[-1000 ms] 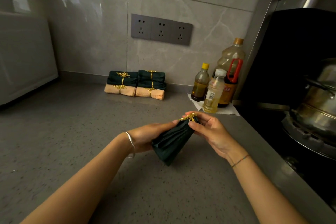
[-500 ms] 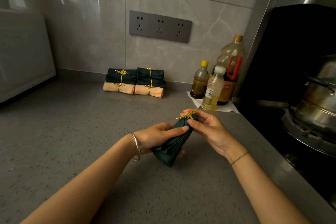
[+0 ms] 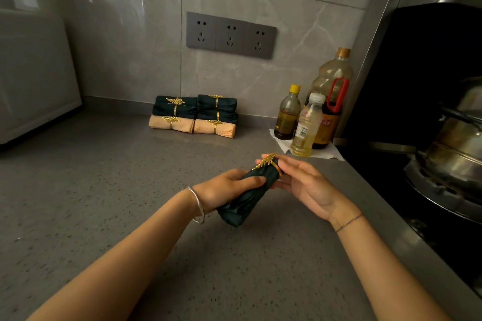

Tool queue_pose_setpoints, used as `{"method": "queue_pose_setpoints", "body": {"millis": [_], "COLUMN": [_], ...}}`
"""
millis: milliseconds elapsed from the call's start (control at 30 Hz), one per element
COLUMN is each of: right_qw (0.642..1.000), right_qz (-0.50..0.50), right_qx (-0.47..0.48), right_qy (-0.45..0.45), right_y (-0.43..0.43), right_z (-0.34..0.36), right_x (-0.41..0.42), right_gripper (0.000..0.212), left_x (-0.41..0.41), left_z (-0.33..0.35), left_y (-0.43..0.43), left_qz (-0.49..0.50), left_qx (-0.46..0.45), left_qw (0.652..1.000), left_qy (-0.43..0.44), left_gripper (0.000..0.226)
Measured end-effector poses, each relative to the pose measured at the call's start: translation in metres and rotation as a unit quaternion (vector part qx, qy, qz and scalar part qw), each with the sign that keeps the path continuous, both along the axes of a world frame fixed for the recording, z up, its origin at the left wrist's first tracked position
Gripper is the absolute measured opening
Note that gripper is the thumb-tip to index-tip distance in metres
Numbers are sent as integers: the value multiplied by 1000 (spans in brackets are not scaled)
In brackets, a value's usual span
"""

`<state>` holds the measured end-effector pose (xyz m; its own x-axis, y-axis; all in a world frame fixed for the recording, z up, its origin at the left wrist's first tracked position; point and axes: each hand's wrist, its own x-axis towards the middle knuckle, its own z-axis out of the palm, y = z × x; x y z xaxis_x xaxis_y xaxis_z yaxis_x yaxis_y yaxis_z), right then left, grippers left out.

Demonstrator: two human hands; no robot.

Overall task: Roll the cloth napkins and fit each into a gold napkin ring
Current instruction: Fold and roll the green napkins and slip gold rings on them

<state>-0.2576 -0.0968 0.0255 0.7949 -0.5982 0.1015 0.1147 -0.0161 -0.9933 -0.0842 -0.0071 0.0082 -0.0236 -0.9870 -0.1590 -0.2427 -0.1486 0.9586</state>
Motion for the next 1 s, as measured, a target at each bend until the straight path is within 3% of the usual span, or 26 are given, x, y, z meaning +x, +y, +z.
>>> {"method": "queue_pose_setpoints", "body": {"millis": [133, 300, 400, 567, 733, 1000], "right_qw": [998, 995, 992, 984, 981, 974], "right_qz": [-24, -38, -60, -77, -107, -149], "right_qx": [-50, -74, -93, -146, -162, -169], "right_qy": [33, 56, 61, 61, 32, 0], "right_y": [-1, -6, -8, -1, 2, -5], "right_z": [-2, -1, -2, -5, -9, -6], "right_x": [0, -4, -5, 0, 6, 3], "right_gripper": [44, 43, 31, 29, 30, 30], "left_x": [2, 2, 2, 0, -3, 4], "left_z": [-4, -2, 3, 4, 0, 9], "left_y": [-1, -1, 2, 2, 1, 2], "left_qz": [-11, -17, -31, -5, 81, 99], "left_qx": [-2, -6, -28, -117, -238, -235], "left_qw": [999, 997, 992, 974, 928, 900], "left_qy": [-40, -75, -117, -192, -275, -352], "left_gripper": [75, 54, 43, 43, 41, 43]}}
